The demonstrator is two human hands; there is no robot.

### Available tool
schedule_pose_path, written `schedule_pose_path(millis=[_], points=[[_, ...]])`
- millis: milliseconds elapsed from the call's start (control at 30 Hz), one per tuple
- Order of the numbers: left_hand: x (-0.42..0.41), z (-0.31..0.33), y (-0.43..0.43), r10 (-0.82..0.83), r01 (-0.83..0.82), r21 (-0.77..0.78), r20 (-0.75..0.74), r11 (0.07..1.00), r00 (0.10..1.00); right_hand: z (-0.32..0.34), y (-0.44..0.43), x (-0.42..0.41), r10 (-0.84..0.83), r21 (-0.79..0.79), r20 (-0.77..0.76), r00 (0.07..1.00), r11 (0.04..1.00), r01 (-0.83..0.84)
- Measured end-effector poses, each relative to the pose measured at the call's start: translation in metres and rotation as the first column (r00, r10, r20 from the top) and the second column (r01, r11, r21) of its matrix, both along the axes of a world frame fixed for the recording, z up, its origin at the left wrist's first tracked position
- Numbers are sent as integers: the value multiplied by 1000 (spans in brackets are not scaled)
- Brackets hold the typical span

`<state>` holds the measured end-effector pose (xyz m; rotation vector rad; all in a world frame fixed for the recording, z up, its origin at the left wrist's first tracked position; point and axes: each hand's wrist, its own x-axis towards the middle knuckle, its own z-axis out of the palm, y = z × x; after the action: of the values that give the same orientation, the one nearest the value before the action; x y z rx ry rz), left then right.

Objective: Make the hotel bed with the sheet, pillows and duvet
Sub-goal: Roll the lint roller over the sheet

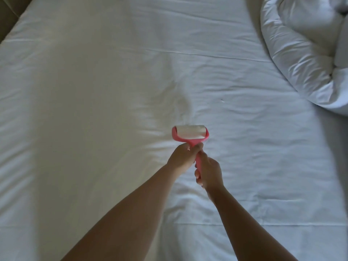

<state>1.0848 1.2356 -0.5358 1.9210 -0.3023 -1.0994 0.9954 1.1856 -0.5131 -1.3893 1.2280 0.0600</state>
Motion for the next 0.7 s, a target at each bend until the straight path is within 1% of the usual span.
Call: schedule_pose_path(millis=[100, 167, 233, 300, 367, 400, 467, 533, 633, 700], points=[[-1, 1, -29, -77, 78, -21, 46, 997, 996, 1, -25, -2, -10, -51, 6, 1000, 999, 10], [1, 0, -49, -132, 134, -9, 80, 991, 988, -3, -46, -4, -21, -93, 6, 1000, 995, 22], [7, -3, -67, -158, 155, 31, 130, 987, 979, -9, -69, -6, -34, -138, -11, 999, 990, 32], [16, -12, -79, -209, 166, 166, 291, 972, 933, -17, -91, -9, -23, -159, -68, 997, 987, 11], [24, -24, -82, -302, 145, 346, 459, 927, 835, -26, -108, -9, 48, -140, -157, 986, 988, -71], [29, -31, -83, -363, 149, 423, 486, 894, 795, -31, -114, -6, 95, -120, -191, 977, 986, -119], [40, -42, -87, -503, 207, 571, 426, 794, 752, -39, -124, 7, 141, -95, -225, 964, 981, -166], [53, -50, -93, -585, 233, 684, 341, 691, 736, -43, -136, 28, 156, -84, -236, 959, 980, -180], [69, -60, -107, -590, 227, 756, 248, 614, 768, -41, -161, 63, 194, -63, -226, 955, 975, -213], [75, -65, -116, -584, 243, 786, 177, 568, 792, -37, -179, 84, 243, -70, -232, 942, 962, -265]])
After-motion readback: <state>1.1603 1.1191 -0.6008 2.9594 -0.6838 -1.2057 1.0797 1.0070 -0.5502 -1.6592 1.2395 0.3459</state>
